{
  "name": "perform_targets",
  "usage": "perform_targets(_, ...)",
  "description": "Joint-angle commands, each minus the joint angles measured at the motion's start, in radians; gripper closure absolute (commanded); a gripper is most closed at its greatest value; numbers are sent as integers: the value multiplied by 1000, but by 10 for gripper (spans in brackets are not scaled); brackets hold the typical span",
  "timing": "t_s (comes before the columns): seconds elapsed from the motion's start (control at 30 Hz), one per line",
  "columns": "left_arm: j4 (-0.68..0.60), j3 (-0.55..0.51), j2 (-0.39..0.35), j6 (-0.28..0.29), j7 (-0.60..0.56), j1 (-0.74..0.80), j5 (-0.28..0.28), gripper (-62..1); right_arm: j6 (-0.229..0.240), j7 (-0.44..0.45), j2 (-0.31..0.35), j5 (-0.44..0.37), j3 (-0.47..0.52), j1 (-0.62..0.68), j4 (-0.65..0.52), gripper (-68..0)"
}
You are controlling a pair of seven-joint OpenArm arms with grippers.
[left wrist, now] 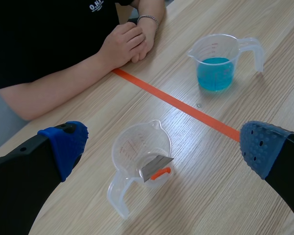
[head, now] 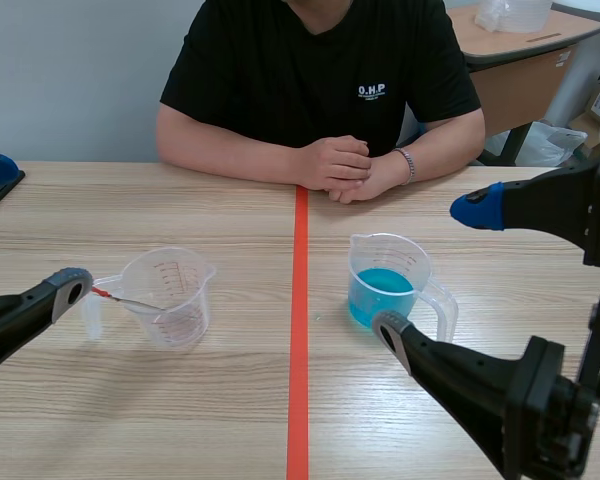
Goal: Do the redox reaction experiment.
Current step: 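Return to the home posture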
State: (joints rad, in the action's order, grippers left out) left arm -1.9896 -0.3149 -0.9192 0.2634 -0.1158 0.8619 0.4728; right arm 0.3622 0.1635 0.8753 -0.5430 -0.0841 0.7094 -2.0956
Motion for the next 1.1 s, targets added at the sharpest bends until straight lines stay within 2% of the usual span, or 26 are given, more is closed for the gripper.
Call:
perform_targets(0.0,-3,3,17,-1,3,5,6,-623,0,15,-1,-11,6,-17,-15,-679)
perform_targets(0.17,-3,3,40,-1,32,5,6,-623,0,14,-3,-11,6,-16,-15,-679)
perform_targets(1.07,0,3,51,2,36,-11,6,-623,0,15,-3,-11,6,-17,-15,-679)
